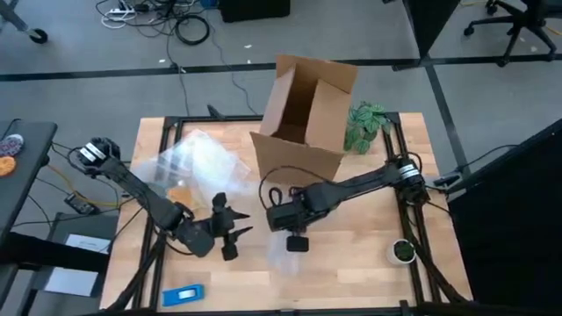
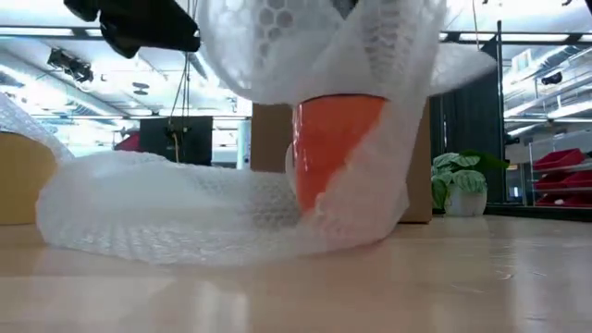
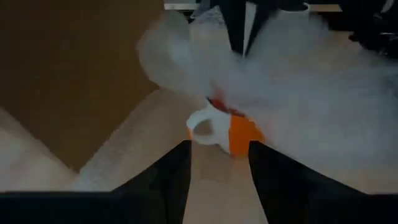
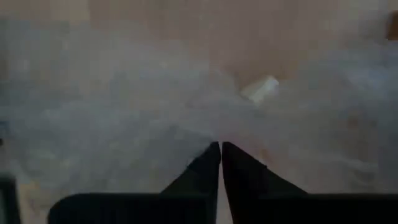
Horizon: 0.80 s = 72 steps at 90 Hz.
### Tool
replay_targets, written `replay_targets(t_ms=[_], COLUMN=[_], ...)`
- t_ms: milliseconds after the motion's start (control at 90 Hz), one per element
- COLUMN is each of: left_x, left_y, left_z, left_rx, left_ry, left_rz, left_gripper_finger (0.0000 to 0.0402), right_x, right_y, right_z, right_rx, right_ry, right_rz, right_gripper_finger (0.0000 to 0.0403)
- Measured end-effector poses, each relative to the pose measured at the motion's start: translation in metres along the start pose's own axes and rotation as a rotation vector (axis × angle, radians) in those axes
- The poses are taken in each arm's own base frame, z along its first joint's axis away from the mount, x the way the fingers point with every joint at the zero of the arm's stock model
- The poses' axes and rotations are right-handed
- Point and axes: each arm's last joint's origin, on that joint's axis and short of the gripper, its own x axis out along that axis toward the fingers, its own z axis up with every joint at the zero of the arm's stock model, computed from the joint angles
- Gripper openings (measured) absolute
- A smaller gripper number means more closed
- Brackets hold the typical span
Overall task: Wrap mug
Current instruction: Wrap the orange mug with transparent bubble wrap
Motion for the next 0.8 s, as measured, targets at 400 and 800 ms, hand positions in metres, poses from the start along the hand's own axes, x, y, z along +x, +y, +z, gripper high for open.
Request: replay_targets(t_ms=[400, 800], left_x=[0.033, 0.077], left_y=[-0.015, -0.020], left_z=[-0.006, -0.010], left_rx=[-0.042, -0.055], left_ry=[-0.064, -0.137], left_rz=[0.015, -0.053], left_gripper_finger=[0.0145, 0.0145], right_x=[0.015, 0.086], right_y=[0.008, -0.001], right_z=[-0.001, -0.026], right_rx=[0.018, 0.062], right_ry=[-0.045, 0.066], right_rz=[-0.025, 0.038], right_gripper_finger=[0.0000, 0.0000])
